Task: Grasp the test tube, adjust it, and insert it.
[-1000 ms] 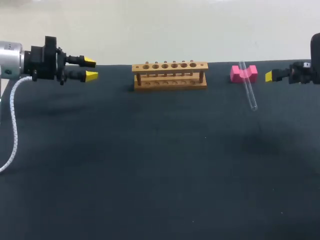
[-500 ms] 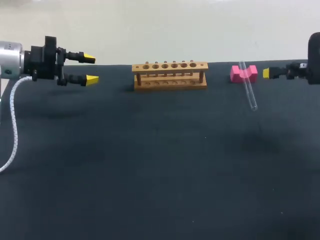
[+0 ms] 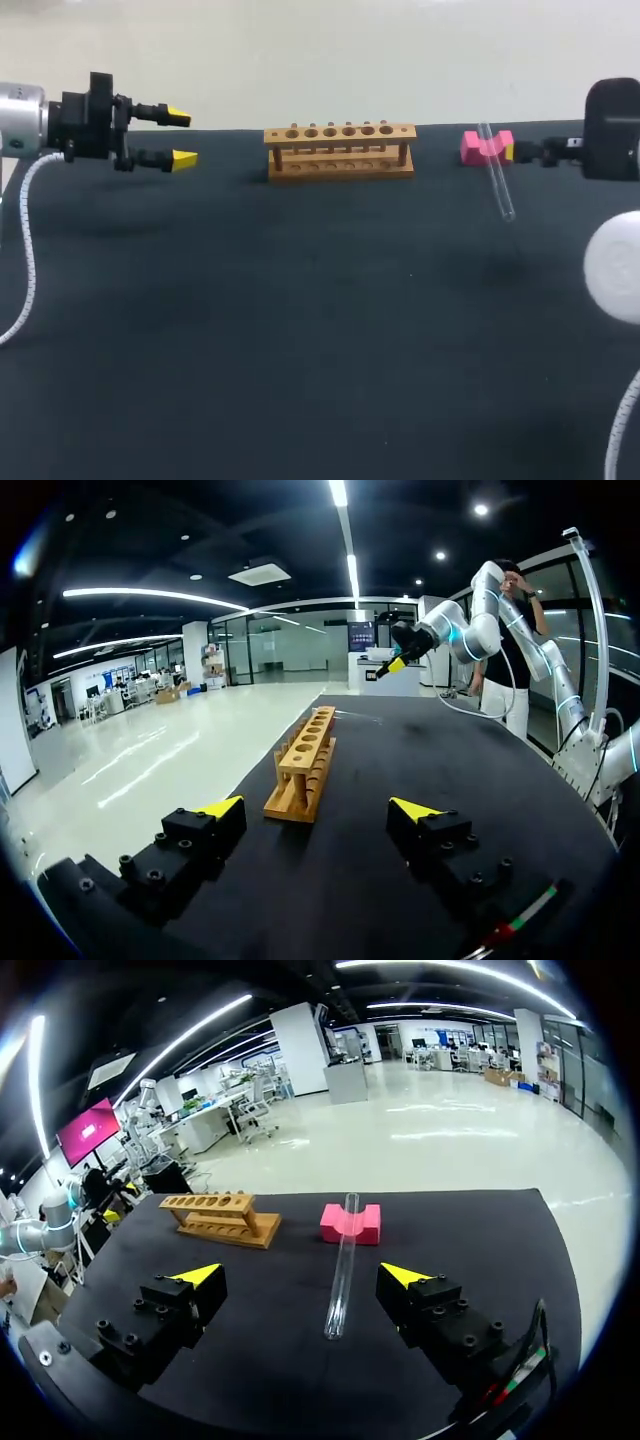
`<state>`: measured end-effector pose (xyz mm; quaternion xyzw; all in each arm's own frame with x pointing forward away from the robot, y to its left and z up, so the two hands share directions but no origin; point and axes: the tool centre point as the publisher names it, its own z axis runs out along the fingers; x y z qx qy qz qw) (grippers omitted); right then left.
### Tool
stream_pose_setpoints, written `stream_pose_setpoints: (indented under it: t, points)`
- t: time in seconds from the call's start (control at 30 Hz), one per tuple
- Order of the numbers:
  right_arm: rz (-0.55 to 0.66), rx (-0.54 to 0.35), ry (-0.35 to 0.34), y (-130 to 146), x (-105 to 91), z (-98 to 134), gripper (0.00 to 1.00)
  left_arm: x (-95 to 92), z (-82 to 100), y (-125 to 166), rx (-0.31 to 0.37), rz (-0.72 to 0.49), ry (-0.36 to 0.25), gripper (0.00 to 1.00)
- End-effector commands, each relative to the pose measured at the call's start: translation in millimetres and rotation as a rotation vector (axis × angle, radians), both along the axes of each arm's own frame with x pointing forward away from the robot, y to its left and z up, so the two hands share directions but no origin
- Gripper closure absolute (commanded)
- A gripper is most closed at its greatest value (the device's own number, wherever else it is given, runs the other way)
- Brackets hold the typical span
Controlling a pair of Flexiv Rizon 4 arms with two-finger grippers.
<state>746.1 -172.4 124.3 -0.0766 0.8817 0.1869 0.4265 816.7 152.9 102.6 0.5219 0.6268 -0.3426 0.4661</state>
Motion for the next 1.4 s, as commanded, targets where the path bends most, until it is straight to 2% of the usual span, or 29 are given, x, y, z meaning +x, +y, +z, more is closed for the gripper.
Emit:
stream_pose_setpoints:
  t: [0.03,0.37,0.43,1.1,1.2,1.4]
  points:
    - [-0.337,-0.239,0.005,4.1,5.9,-12.4,0.0,0.3,-1.0,0.5,-0.002,-0.001,-0.003,0.0]
    - [-0.428,-0.331,0.004,6.0,27.2,-33.1,0.0,0.3,-1.0,0.5,-0.002,-0.001,-0.003,0.0]
    - [-0.469,-0.367,0.021,5.3,30.9,-37.0,0.0,0.3,-1.0,0.5,-0.002,-0.001,-0.003,0.0]
    - [-0.473,-0.358,0.034,4.1,33.4,-38.8,0.0,0.3,-1.0,0.5,-0.002,-0.001,-0.003,0.0]
    - [-0.514,-0.33,0.0,3.5,42.2,-43.0,0.0,0.3,-1.0,0.5,-0.002,-0.001,-0.003,0.0]
    - [-0.503,-0.283,-0.055,7.2,58.0,-47.2,0.0,0.3,-1.0,0.5,-0.002,-0.001,-0.003,0.0]
